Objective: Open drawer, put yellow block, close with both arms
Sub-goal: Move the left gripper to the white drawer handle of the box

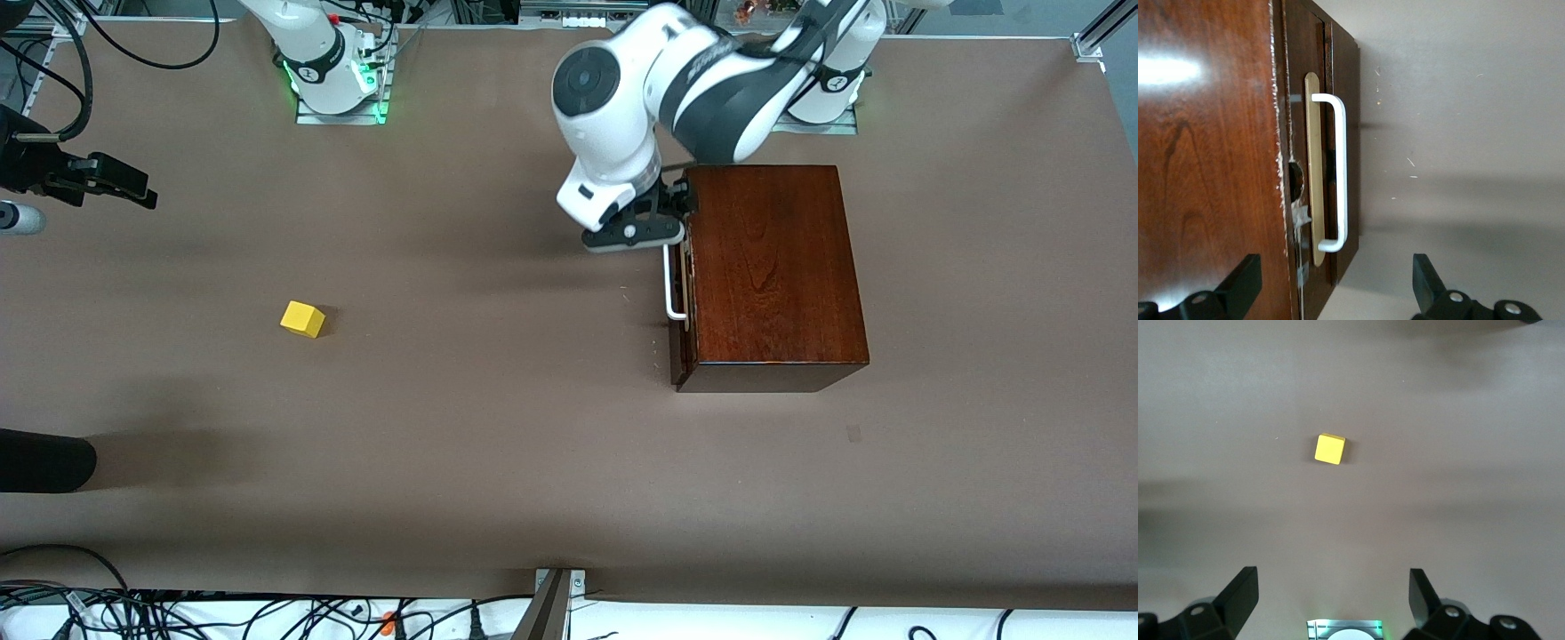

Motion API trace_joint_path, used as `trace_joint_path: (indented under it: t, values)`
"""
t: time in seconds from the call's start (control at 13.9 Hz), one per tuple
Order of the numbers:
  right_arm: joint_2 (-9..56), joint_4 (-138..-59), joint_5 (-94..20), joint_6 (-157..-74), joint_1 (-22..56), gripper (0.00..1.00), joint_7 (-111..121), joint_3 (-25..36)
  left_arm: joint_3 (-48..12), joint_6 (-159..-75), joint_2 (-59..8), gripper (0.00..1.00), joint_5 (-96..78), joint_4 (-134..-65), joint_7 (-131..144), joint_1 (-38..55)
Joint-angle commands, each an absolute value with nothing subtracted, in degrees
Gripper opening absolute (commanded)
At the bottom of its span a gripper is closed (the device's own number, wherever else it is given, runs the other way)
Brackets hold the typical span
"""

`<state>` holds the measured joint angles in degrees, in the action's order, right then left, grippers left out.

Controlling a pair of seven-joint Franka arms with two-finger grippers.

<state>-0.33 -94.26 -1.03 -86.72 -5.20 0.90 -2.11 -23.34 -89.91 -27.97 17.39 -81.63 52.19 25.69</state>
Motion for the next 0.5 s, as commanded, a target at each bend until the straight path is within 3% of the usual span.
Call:
trace_joint_path:
  t: [0.0, 0.43]
  values:
    - [-0.26, -93.16, -1.05, -85.61, -5.98, 1.0, 1.58, -2.64, -23.29, -89.38, -31.28, 1.0, 20.21, -79.54, 51.24, 26.37]
    - [-0.35, -93.16, -1.05, -85.61, -5.98, 1.0, 1.49, -2.64, -23.2, -91.32, -34.71, 1.0, 21.27, -80.33, 49.04, 26.37]
